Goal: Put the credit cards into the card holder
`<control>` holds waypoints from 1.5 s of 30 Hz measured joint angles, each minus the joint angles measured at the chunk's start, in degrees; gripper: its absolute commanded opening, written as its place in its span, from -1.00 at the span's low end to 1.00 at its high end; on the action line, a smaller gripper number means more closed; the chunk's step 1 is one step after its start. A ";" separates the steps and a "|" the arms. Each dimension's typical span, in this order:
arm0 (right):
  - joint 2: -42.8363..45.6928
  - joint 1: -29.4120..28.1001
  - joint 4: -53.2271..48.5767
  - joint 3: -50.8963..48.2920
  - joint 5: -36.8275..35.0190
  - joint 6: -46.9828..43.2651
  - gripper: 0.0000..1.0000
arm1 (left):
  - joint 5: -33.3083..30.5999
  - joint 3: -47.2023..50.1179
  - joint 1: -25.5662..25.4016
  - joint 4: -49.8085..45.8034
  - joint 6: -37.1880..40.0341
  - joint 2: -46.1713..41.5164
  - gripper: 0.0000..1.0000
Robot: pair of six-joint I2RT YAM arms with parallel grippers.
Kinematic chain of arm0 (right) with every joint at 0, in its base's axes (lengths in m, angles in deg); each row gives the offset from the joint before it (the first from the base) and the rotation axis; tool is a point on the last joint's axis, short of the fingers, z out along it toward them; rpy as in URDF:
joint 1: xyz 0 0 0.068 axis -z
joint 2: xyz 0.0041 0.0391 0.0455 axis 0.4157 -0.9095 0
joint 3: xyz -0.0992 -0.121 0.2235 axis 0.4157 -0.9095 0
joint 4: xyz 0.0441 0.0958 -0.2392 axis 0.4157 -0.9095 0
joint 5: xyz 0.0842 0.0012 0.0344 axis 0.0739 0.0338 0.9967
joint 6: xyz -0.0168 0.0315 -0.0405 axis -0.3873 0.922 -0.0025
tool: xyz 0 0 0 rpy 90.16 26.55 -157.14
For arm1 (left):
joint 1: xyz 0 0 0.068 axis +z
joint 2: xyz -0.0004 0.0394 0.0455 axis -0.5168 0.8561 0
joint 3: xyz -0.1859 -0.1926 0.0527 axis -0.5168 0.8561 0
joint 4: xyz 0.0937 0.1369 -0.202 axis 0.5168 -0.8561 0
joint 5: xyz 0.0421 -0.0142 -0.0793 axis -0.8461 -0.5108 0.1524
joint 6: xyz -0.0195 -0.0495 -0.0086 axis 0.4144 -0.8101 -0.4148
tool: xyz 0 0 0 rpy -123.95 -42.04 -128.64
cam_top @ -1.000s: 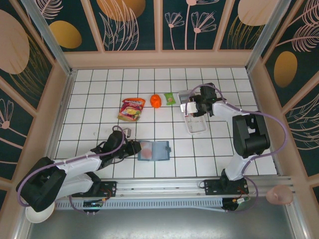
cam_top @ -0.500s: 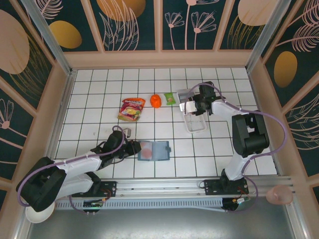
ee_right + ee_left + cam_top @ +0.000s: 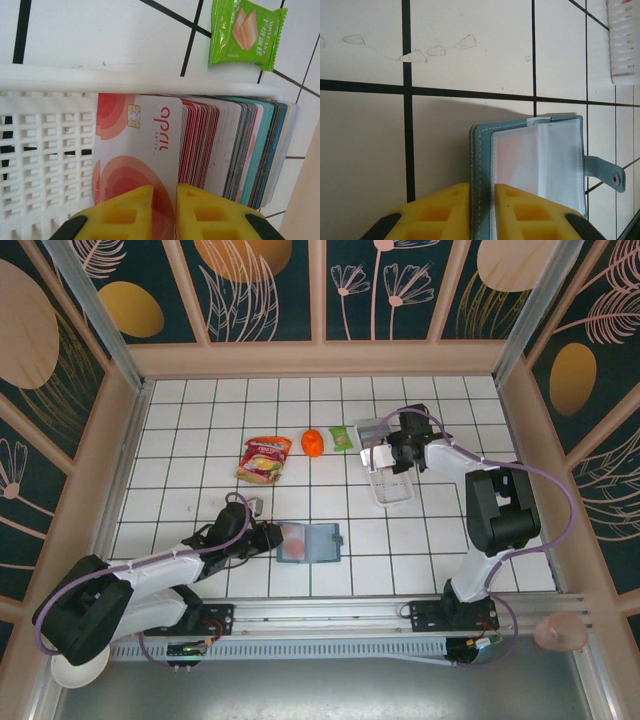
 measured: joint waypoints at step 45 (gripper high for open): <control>0.48 -1.62 -6.05 -1.33 -1.53 3.91 -0.68 | -0.39 1.05 0.00 -0.61 0.02 -0.61 -0.57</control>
